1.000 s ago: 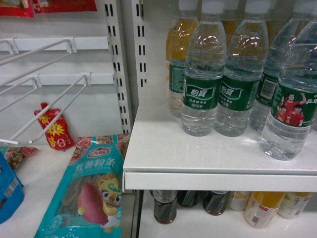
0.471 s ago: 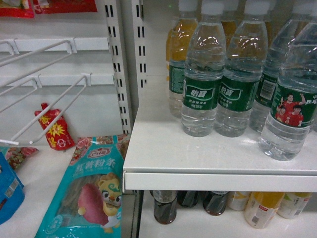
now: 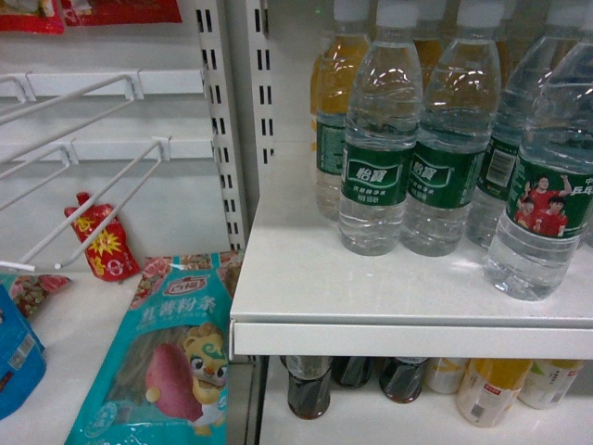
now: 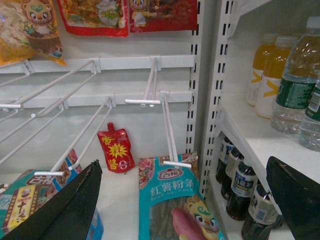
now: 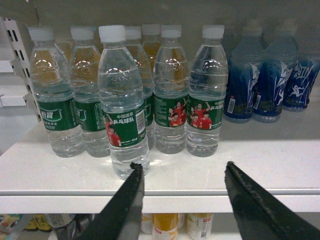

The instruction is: Move water from second to third shelf

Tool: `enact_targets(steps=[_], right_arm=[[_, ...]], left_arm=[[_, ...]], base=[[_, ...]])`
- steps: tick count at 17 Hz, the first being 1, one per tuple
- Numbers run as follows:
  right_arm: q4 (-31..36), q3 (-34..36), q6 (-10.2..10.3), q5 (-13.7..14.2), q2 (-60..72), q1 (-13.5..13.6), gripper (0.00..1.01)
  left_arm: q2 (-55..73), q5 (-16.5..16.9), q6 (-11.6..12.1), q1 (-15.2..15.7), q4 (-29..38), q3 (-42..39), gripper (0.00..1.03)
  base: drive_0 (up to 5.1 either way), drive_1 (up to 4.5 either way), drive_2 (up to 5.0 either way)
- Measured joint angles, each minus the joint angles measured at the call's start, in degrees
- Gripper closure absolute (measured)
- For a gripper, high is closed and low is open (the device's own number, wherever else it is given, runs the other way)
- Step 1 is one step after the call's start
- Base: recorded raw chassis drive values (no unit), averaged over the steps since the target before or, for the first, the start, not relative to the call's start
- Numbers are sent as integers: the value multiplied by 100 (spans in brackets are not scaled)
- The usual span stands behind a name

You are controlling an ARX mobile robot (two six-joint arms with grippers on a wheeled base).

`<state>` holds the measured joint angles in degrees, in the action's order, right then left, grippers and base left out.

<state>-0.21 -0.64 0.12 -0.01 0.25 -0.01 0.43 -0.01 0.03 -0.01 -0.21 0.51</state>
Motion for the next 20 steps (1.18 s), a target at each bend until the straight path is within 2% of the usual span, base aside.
enact_targets(steps=[6, 20], right_arm=[[-2, 0, 0, 0, 0, 0, 2], [22, 0, 0, 0, 0, 0, 3]], left_arm=[[0, 0, 0, 0, 0, 0, 5], [0, 0, 0, 0, 11, 0, 5]], base=[[0, 0, 0], [0, 0, 0]])
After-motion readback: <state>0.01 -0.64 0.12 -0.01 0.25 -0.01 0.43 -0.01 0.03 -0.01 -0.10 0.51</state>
